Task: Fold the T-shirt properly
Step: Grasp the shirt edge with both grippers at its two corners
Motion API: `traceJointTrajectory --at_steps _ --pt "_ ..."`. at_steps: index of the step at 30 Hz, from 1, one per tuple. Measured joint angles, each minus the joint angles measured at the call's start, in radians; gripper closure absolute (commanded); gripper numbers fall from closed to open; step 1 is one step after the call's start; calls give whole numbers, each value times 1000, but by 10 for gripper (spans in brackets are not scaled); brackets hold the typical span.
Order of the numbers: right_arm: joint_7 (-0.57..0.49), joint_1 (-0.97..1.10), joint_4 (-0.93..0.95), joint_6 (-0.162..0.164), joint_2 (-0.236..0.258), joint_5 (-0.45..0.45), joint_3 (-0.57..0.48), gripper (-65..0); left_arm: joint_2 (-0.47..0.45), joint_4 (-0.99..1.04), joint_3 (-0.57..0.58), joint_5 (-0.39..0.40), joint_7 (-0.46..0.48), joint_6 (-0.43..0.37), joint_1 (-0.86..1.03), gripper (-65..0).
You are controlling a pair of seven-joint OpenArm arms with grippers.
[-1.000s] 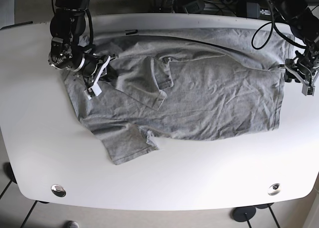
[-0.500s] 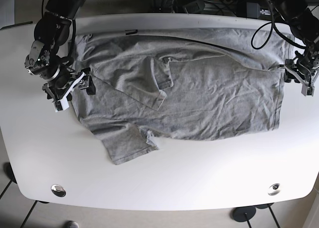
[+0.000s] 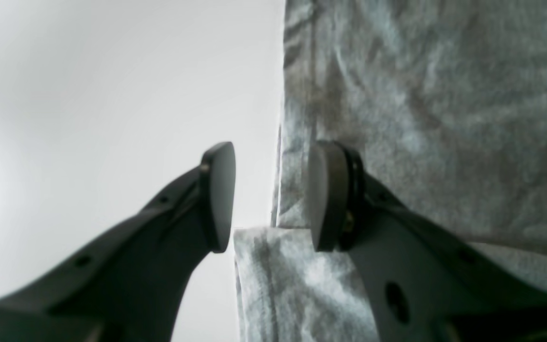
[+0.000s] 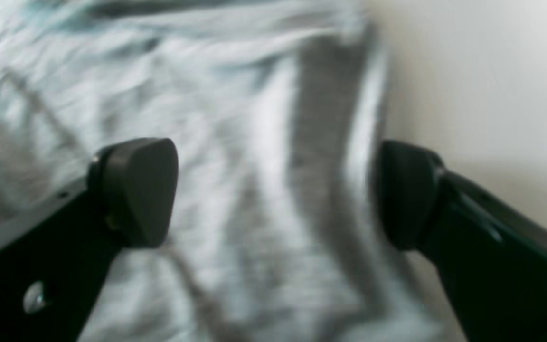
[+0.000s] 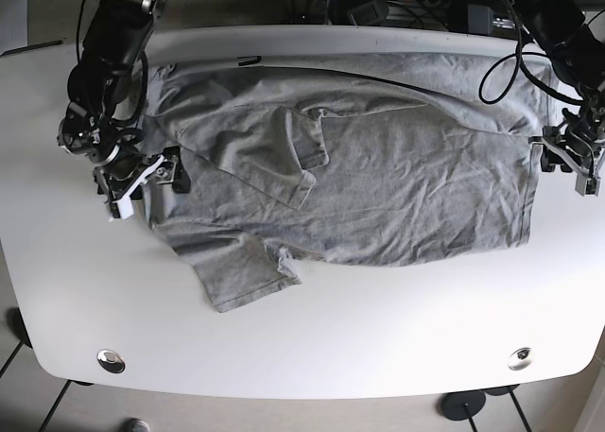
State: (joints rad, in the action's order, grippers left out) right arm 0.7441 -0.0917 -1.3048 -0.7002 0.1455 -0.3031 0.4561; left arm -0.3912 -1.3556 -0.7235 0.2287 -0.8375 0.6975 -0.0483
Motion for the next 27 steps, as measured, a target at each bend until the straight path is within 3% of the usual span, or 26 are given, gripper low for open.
traceJointTrajectory --at_steps 2,4,7,8,11,13,20,27 --pt "5 8 -10 -1 -15 -6 0 -574 -2 -1 0 -3 1 0 -19 -237" --pt "19 6 -9 0 -13 -6 3 -404 -3 -4 0 4 4 0 -32 -237" --pt "36 10 -7 4 -10 11 7 -29 -2 12 1 -11 -2 0 -91 -243" --pt "41 9 -5 4 -10 8 7 -16 -3 25 1 -14 3 0 -112 -249" --pt "42 8 -3 3 -10 9 6 -19 -8 151 55 -77 -2 -27 -206 -438" --pt "42 7 -3 3 -10 9 6 -19 0 237 100 -82 10 -62 -260 -486" --pt "42 6 -5 3 -15 11 7 -19 -4 469 122 -85 17 -69 -343 -489" --pt "42 6 -5 3 -15 11 7 -19 -17 577 120 -53 111 -68 -362 -471"
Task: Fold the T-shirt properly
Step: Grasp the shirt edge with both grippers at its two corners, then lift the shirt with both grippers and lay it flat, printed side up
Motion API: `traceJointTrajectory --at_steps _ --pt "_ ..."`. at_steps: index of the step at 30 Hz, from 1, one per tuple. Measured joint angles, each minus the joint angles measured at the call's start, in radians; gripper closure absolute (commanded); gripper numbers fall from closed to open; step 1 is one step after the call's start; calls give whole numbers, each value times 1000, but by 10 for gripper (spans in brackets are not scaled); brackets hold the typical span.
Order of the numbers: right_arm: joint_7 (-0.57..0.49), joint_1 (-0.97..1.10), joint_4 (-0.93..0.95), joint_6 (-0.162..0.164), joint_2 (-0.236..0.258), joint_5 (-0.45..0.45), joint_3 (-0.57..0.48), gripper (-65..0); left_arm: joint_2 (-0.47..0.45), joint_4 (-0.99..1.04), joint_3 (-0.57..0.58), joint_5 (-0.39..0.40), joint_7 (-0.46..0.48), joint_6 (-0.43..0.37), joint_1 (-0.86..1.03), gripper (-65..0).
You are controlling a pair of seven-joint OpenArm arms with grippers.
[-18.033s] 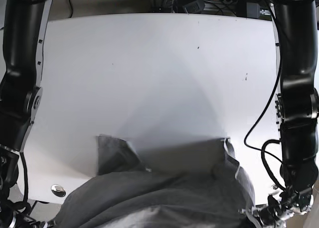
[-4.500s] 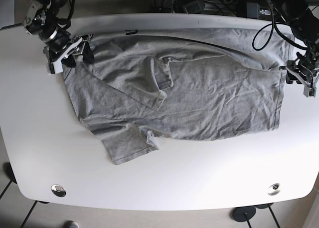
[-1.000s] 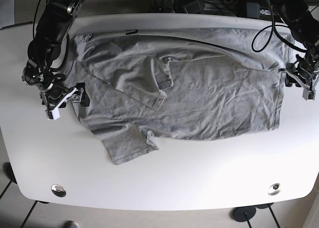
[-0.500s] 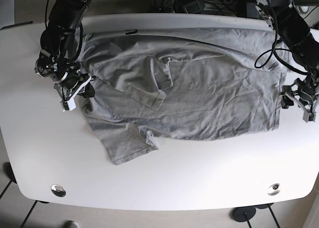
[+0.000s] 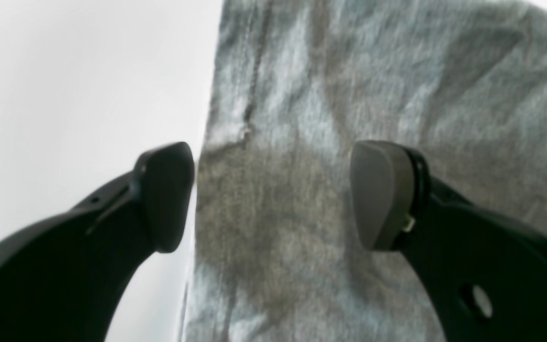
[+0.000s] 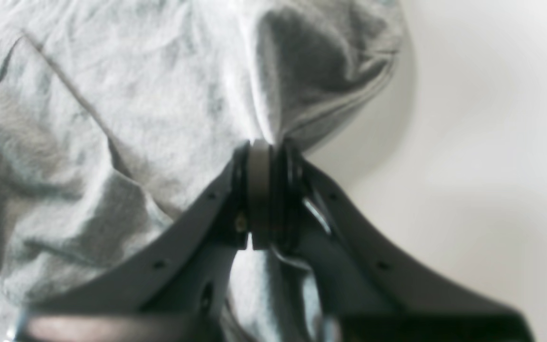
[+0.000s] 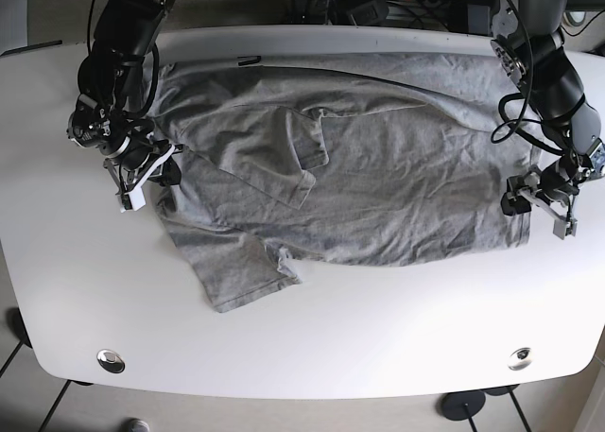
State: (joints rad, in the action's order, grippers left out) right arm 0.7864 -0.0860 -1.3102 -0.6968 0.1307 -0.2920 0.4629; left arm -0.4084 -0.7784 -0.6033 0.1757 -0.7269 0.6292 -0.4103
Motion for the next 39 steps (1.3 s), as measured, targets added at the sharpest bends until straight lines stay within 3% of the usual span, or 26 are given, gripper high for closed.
traceJointTrajectory --at_steps 4,5,6,8,12,15,21,26,30,33,36,39 --pt "0 0 0 0 0 0 0 -19 31 7 -3 7 14 0 -2 -103" --pt "0 0 0 0 0 0 0 -19 38 7 -3 10 14 0 -2 -32" --pt "0 0 0 0 0 0 0 -19 43 10 -2 13 13 0 -3 -15" --pt "0 0 0 0 0 0 0 -19 45 9 0 17 11 64 1 -14" --pt "20 8 -35 0 -1 5 0 -19 46 -16 -3 19 -15 69 6 -14" --pt "58 59 -175 0 -2 7 -7 -19 58 -212 -3 -29 -181 71 62 -14" --pt "130 5 -290 -2 2 17 -11 -19 129 -558 8 -26 -286 69 111 -12" --pt "212 -183 -286 -3 39 16 -13 -19 119 -573 81 -36 -338 71 -80 -11" --pt "277 -399 -201 -3 94 20 -11 -19 116 -527 161 -33 -342 72 -276 -11" --pt "282 -603 -76 -3 158 8 -80 -19 96 -417 204 -21 -341 72 -484 -11" --pt "282 -774 -2 -3 203 1 -125 -19 75 -306 237 -29 -299 72 -663 -11" --pt "296 -930 8 -3 209 0 -150 -19 55 -244 268 -24 -265 72 -783 -11"
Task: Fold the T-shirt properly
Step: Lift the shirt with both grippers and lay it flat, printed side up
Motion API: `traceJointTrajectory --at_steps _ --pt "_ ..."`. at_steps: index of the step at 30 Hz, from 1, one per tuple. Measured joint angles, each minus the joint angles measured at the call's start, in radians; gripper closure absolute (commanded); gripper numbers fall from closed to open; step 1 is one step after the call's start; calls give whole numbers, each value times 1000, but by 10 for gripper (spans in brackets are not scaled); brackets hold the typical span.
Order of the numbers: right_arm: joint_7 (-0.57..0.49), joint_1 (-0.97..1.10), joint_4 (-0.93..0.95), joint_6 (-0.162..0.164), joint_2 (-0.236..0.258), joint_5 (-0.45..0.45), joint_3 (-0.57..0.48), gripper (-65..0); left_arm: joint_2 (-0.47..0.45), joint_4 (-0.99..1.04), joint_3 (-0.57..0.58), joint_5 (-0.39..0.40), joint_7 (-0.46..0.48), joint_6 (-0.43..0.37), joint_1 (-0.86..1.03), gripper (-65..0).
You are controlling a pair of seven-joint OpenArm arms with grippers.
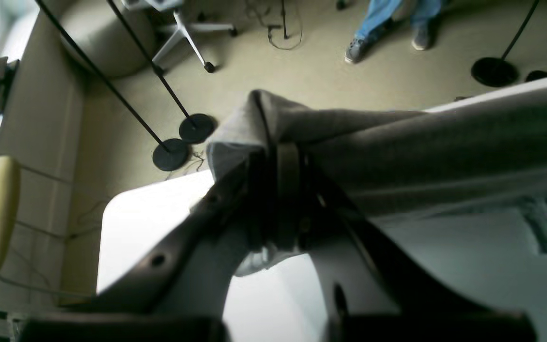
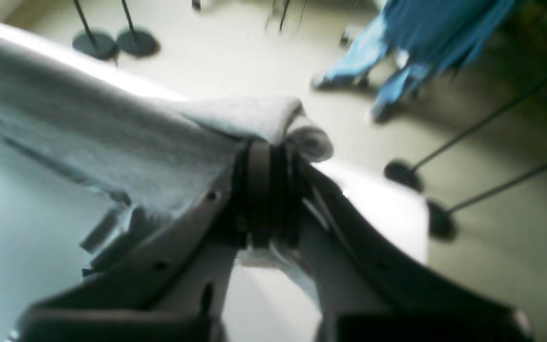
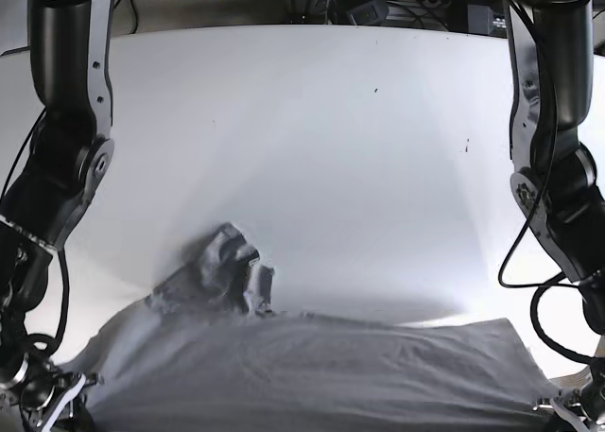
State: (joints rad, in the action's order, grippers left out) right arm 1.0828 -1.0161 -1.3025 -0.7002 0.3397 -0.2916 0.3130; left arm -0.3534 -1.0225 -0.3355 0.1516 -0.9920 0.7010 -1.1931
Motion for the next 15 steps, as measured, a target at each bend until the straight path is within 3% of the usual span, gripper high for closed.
traceJointTrajectory --at_steps 3,7,10,15 --pt "48 -38 -26 -1 1 -11 2 -19 -18 -3 1 2 11 0 -2 -11" --pt "74 174 -179 0 -8 -8 26 -19 -11 -73 -19 13 12 2 146 -11" --pt "124 396 -290 -4 -55 -16 117 -19 -2 -172 -104 18 8 7 359 -11" --pt "115 743 -473 -7 -132 -30 223 -19 13 -362 -221 30 -10 11 690 -11"
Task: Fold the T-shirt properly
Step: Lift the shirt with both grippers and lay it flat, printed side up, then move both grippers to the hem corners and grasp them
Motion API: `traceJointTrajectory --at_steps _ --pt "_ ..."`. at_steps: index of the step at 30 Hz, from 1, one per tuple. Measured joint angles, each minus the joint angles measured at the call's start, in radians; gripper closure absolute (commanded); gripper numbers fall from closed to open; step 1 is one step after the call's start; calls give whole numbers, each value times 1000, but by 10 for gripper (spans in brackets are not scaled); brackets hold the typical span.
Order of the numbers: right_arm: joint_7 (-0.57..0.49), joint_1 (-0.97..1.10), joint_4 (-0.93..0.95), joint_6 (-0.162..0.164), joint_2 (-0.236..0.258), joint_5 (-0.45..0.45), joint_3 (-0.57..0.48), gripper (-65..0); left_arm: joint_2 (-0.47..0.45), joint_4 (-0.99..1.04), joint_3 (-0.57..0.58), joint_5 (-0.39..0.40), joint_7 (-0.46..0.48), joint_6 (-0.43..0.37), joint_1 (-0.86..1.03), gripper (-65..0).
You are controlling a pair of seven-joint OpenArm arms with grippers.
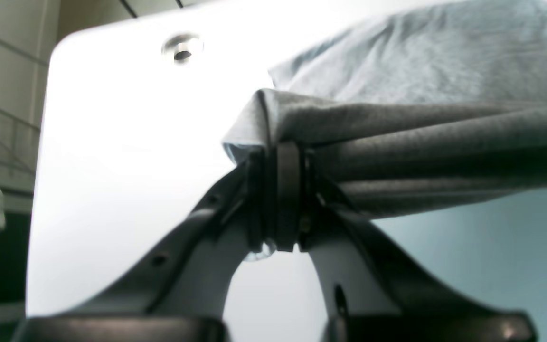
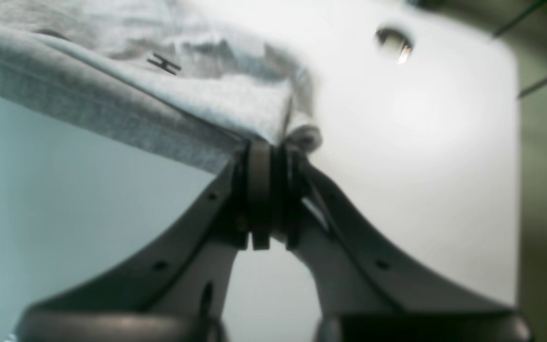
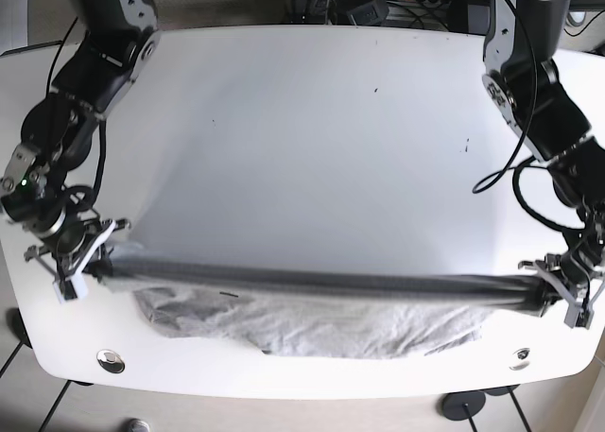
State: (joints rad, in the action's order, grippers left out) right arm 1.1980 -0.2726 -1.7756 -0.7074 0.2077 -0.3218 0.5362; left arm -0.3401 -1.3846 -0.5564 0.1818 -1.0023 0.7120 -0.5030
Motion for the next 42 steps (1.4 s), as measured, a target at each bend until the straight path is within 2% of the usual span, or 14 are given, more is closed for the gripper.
traceJointTrajectory --at_steps 4,10,13,18,22,23,25,30,32,35,37,39,40,42 --pt "7 228 -63 1 -67 8 19 -19 56 -98 -106 -20 -33 -4 227 -11" --pt "-32 450 -114 4 -117 23 20 -19 101 -253 -180 -18 -28 -4 483 -11" --pt "-38 532 -114 4 -116 22 20 -19 101 -269 -221 -17 -31 -4 566 -11" --pt "-42 607 -114 4 -108 -66 19 -21 100 -277 -232 -18 -23 -4 657 -12" --pt "-42 660 -114 5 -108 -76 19 -32 98 -355 -238 -18 -22 -5 720 -17" --pt "-43 673 -114 5 -108 -79 19 -54 98 -373 -238 -14 -22 -4 739 -18" --pt "-43 713 -114 8 -108 -78 19 -155 98 -401 -238 -17 -22 -5 786 -63" --pt "-42 773 -190 8 -108 -75 21 -419 98 -408 -241 -28 -23 -8 851 -346" --pt "-43 771 -209 8 -111 -75 21 -479 98 -435 -240 -28 -23 -8 854 -349" --pt "-38 742 -214 8 -111 -132 69 -482 97 -513 -237 -14 -23 -8 849 -343" --pt "-39 690 -212 9 -106 -166 139 -482 92 -532 -237 61 -23 -8 826 -342" --pt "-31 621 -209 11 -82 -165 148 -482 84 -532 -234 117 -24 -8 782 -343" --pt "-27 578 -199 10 -69 -175 140 -482 75 -532 -229 123 -22 -8 758 -347" --pt "-35 446 -121 12 -51 -177 121 -482 66 -517 -184 74 -24 -8 679 -347"
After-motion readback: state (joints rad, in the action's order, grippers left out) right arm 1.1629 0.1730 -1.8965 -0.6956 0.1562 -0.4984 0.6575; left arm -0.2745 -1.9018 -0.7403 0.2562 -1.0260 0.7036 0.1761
